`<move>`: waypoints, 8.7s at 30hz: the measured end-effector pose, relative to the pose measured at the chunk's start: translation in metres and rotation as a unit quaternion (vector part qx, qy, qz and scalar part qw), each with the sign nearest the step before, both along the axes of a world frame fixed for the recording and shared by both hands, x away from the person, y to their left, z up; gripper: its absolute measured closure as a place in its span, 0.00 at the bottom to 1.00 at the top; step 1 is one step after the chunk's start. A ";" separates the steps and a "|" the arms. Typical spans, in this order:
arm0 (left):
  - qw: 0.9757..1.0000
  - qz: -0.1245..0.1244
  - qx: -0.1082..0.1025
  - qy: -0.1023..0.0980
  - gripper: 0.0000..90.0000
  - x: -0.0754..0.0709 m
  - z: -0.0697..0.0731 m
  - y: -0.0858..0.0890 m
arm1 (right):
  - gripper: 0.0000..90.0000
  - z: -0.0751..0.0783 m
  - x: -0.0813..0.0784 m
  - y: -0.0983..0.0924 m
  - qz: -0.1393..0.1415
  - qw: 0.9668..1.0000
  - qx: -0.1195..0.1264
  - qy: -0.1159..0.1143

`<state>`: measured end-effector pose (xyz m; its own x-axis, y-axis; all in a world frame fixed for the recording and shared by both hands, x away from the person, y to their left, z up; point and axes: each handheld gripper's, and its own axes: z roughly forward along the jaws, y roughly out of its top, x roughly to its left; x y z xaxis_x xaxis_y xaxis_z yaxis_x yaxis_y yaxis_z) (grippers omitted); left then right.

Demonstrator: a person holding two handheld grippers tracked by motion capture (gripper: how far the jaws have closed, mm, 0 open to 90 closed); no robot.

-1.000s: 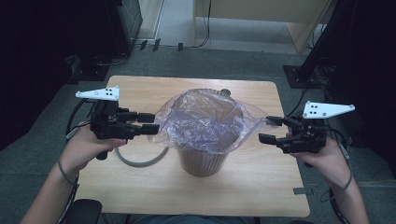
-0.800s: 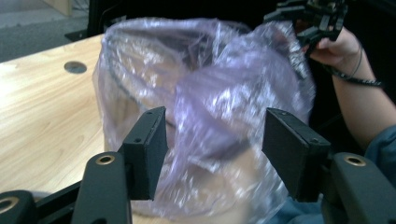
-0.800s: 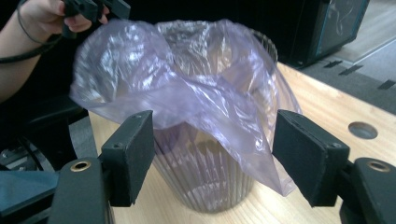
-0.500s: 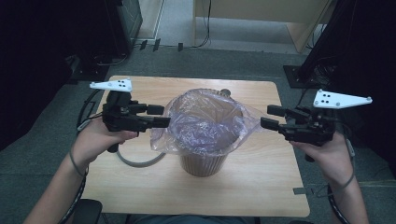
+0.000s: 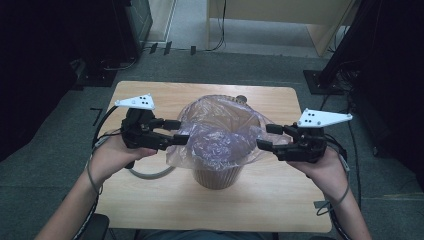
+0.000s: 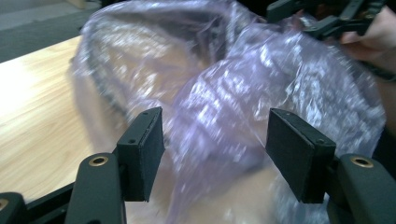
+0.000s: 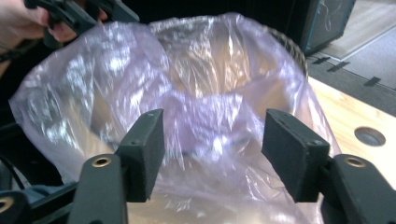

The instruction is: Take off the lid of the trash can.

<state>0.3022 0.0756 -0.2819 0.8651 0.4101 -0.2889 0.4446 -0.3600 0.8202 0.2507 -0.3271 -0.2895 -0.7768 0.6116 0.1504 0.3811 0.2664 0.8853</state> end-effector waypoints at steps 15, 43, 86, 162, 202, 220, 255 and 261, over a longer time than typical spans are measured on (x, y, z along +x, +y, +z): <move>1.000 -0.006 0.005 0.010 0.38 -0.010 -0.029 0.003 | 0.38 -0.023 -0.008 0.007 0.000 1.000 -0.012 0.021; 1.000 0.015 0.012 -0.011 0.79 -0.003 -0.034 0.012 | 1.00 -0.027 -0.004 0.000 -0.002 0.998 -0.067 0.018; 0.997 -0.009 -0.029 0.072 0.71 0.107 -0.014 -0.002 | 0.87 -0.009 0.081 -0.005 -0.027 0.999 0.017 0.008; 0.997 0.073 0.034 -0.003 0.45 0.094 -0.072 0.051 | 0.79 0.031 0.097 0.111 0.086 0.994 -0.058 0.041; 0.993 0.114 0.009 0.010 0.43 0.107 -0.097 0.090 | 0.21 -0.010 0.109 0.178 0.116 0.975 -0.154 0.113; 0.994 0.110 0.004 0.006 0.43 0.105 -0.094 0.089 | 0.78 -0.015 0.118 0.160 0.055 0.972 -0.188 0.132; 0.991 0.135 0.004 0.015 0.44 0.113 -0.104 0.108 | 0.36 -0.003 0.120 0.161 0.023 0.970 -0.200 0.135; 0.990 0.144 0.001 0.007 0.45 0.116 -0.115 0.118 | 0.65 -0.015 0.130 0.158 -0.010 0.968 -0.210 0.135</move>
<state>0.4187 0.1940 -0.3971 0.7083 0.6394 -0.2990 0.5400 -0.2180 0.8129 0.3809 -0.1690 -0.3041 -0.7311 0.6774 0.0812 0.5923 0.5710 0.5684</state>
